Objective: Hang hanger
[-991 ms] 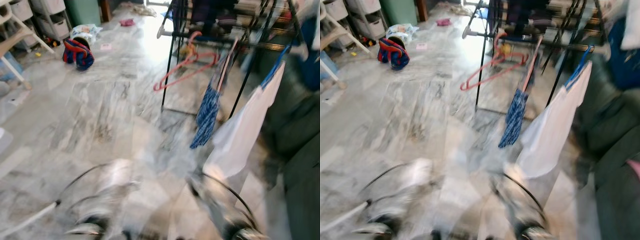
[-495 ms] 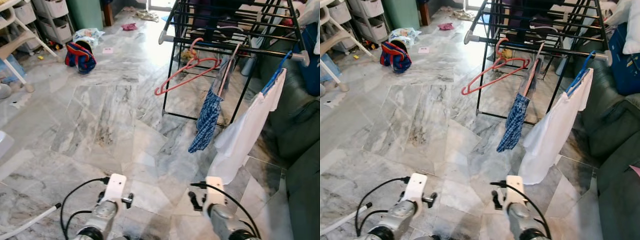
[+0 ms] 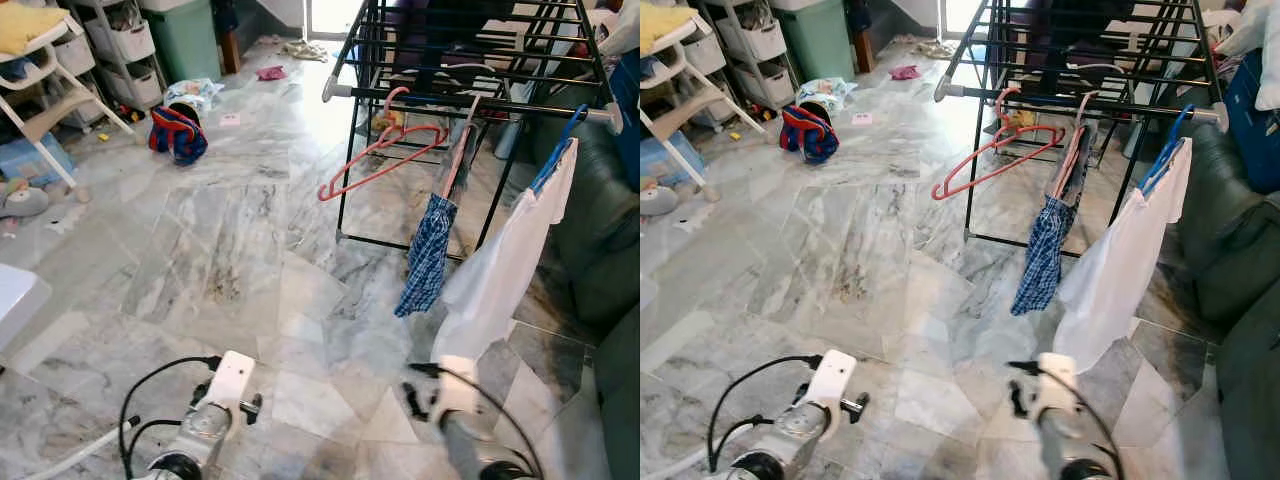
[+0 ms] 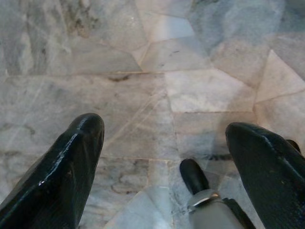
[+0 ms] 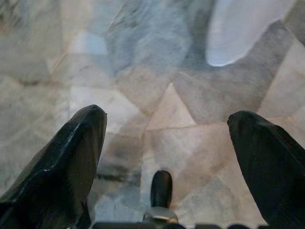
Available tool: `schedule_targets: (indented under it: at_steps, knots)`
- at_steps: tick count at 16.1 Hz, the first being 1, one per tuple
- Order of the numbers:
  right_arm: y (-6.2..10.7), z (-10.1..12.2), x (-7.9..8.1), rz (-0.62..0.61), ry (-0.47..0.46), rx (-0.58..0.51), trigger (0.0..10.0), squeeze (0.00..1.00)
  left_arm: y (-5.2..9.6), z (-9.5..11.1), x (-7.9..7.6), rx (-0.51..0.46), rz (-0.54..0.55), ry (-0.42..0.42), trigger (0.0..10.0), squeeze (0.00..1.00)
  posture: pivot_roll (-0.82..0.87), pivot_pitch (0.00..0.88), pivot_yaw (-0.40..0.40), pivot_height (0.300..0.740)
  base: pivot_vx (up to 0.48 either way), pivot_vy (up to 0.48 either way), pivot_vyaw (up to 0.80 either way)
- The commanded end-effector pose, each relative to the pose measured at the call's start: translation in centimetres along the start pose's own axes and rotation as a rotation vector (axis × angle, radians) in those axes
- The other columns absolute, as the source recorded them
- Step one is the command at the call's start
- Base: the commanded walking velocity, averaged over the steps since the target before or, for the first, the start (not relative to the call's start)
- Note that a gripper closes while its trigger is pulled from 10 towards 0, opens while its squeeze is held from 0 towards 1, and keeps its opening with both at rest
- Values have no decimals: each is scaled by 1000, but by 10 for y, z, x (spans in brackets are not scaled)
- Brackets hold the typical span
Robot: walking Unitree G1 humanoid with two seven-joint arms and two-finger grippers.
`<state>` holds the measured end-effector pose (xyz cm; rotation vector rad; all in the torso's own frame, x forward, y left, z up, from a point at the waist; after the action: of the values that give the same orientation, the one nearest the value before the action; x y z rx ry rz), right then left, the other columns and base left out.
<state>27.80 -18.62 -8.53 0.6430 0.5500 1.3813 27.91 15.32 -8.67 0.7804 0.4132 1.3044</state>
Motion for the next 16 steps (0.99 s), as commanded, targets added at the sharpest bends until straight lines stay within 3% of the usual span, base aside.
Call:
schedule_targets:
  at_steps: [1, 4, 5, 7, 9, 11, 14, 16]
  knots:
    - [1, -7, -1, -4, -21, 10, 10000, 0, 0, -2, -5, 15, -20, -39, 10000, 0, -34, 0, 29, 740, 0, 0, 0]
    - [1, 1, 5, 39, -36, -29, 10000, 0, -1, 0, -9, 9, -32, -40, 10000, 0, -37, 0, 11, 740, 0, 0, 0]
    - [1, 1, 6, 44, 8, -24, 10000, 0, -1, 2, -5, -6, -6, -9, 10000, 0, -36, 0, 10, 740, 0, 0, 0]
    - [-1, 30, 3, 55, -78, -134, 10000, 0, 0, 19, 10, -94, 36, 98, 10000, 0, -18, 48, 5, 740, 0, 0, 0]
    - [1, 51, 13, 115, -45, -234, 10000, 0, 3, 38, 26, -210, 43, 85, 10000, 0, 6, 83, -10, 740, 0, 0, 0]
    - [3, 73, 23, 111, 42, -325, 10000, 0, 9, 57, 46, -308, 68, 96, 10000, 0, 83, 79, -51, 740, 0, 0, 0]
    - [6, 110, 47, 230, 147, -389, 10000, 0, 18, 96, 66, -434, 37, -16, 10000, 0, 104, 85, -43, 740, 0, 0, 0]
    - [10, 129, 54, 256, 269, -449, 10000, 0, 20, 104, 71, -437, -2, -57, 10000, 0, 96, 91, -42, 740, 0, 0, 0]
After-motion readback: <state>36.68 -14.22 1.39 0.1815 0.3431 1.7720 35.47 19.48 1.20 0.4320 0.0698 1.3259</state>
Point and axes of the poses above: a point about 5 cm out from each wrist's last joint towards the gripper, its own y axis pointing back from the gripper into the wrist, its own z axis along the axis of the wrist's last joint, x = y × z, the point moved 5 cm from there along -y, pointing out of the wrist towards the gripper, and after that the axes turned 4 degrees about y, right-handed, at the moved point
